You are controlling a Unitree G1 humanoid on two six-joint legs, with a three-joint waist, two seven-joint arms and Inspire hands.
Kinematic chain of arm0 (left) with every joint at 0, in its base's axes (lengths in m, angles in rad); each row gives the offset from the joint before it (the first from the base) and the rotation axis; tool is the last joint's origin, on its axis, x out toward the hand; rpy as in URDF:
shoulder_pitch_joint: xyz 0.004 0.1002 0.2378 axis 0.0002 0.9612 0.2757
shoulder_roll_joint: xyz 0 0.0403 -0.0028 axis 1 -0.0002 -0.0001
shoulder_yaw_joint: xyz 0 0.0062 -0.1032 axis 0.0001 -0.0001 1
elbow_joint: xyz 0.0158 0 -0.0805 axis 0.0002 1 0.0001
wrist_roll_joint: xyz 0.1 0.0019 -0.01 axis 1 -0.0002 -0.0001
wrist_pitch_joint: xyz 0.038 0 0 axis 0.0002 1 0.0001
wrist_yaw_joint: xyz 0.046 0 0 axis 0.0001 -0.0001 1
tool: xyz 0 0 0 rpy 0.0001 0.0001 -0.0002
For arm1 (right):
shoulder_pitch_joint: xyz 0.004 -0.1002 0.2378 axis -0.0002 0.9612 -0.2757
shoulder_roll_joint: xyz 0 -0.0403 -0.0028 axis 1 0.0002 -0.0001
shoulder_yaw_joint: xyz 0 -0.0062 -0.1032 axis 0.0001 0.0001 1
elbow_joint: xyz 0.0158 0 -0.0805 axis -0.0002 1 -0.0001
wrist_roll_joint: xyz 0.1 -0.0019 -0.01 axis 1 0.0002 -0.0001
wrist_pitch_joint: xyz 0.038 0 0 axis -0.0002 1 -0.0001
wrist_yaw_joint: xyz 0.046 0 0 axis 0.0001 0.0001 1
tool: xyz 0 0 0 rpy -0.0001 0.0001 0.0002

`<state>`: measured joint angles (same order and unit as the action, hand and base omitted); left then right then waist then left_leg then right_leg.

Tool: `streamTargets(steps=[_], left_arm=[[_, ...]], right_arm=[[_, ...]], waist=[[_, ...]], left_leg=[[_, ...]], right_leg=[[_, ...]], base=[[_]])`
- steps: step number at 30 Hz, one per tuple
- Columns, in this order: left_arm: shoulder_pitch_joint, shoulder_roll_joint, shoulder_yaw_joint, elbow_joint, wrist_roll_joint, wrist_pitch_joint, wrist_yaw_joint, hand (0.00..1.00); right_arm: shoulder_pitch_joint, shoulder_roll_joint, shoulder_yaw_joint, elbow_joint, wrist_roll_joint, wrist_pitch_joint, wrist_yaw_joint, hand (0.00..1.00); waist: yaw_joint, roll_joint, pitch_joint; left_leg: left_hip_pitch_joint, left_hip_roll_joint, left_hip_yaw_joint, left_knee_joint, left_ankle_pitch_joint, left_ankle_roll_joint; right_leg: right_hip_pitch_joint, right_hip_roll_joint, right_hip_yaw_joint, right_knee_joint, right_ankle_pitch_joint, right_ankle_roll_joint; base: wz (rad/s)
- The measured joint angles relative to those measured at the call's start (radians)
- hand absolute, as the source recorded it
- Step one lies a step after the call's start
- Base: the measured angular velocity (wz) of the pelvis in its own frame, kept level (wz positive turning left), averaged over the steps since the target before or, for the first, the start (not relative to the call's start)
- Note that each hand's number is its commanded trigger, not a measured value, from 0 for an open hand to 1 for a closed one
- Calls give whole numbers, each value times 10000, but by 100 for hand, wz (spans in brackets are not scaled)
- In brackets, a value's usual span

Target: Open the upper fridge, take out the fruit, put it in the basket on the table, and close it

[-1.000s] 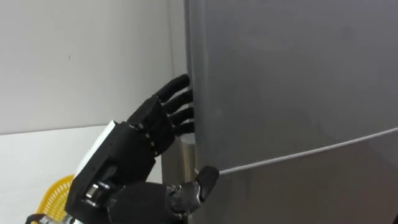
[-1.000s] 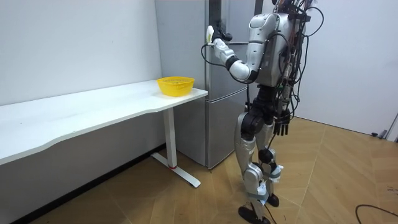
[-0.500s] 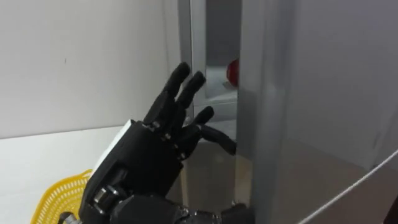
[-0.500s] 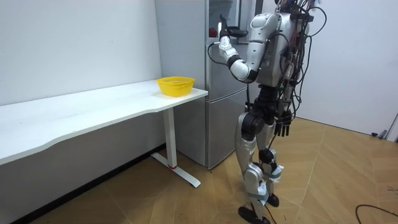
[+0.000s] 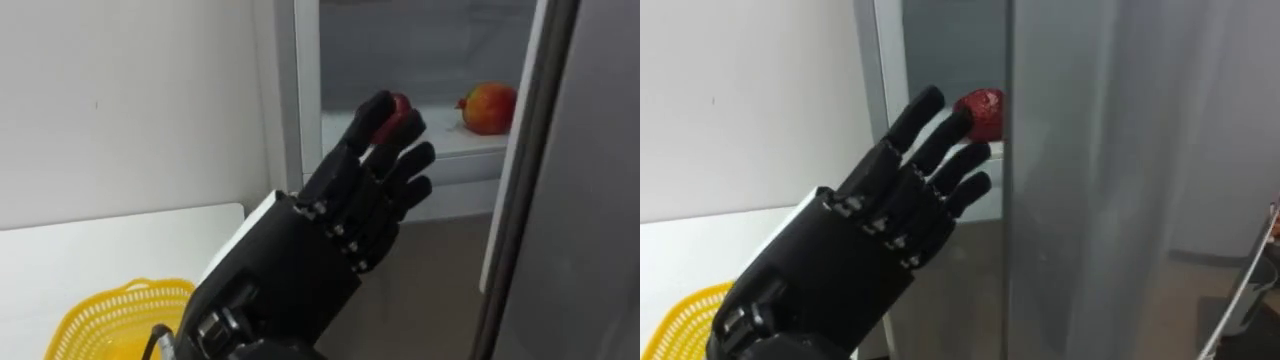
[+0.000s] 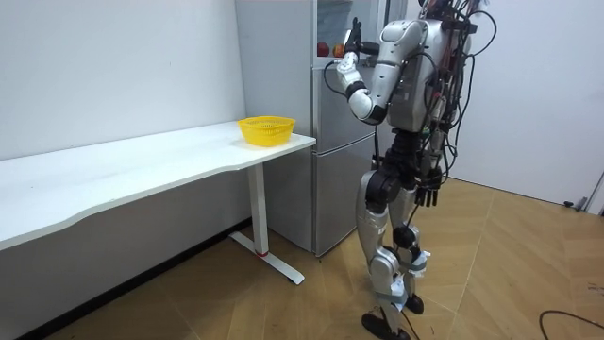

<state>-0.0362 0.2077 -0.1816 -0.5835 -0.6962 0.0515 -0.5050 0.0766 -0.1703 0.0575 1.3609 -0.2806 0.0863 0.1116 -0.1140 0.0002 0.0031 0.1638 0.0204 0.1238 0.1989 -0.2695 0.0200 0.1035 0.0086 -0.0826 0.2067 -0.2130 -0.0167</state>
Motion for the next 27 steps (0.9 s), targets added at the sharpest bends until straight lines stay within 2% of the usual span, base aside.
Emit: streamTargets(steps=[7, 15, 27], left_arm=[[-2, 3, -3, 0, 2, 2, -97, 0], [-257, 27, -8, 2, 6, 76, -154, 0], [-259, 44, -51, 0, -121, 133, -298, 0]], right_arm=[[-6, 1, 0, 0, 2, 1, 0, 0], [17, -1, -8, 11, -1, 27, -61, 0], [-36, -22, -12, 5, 9, 27, 14, 0]], waist=[[-165, 10, -6], [-425, 137, -49], [-463, 197, -27]], left_leg=[[28, 13, 106, -5, 0, -1], [43, 22, 136, -6, 0, -1], [40, 22, 422, -8, 0, -1]], right_leg=[[8, 18, 23, -4, 5, -5], [0, 10, 63, 21, 13, -15], [-182, 72, 309, 127, 17, -21]], base=[[-2], [0], [-6]])
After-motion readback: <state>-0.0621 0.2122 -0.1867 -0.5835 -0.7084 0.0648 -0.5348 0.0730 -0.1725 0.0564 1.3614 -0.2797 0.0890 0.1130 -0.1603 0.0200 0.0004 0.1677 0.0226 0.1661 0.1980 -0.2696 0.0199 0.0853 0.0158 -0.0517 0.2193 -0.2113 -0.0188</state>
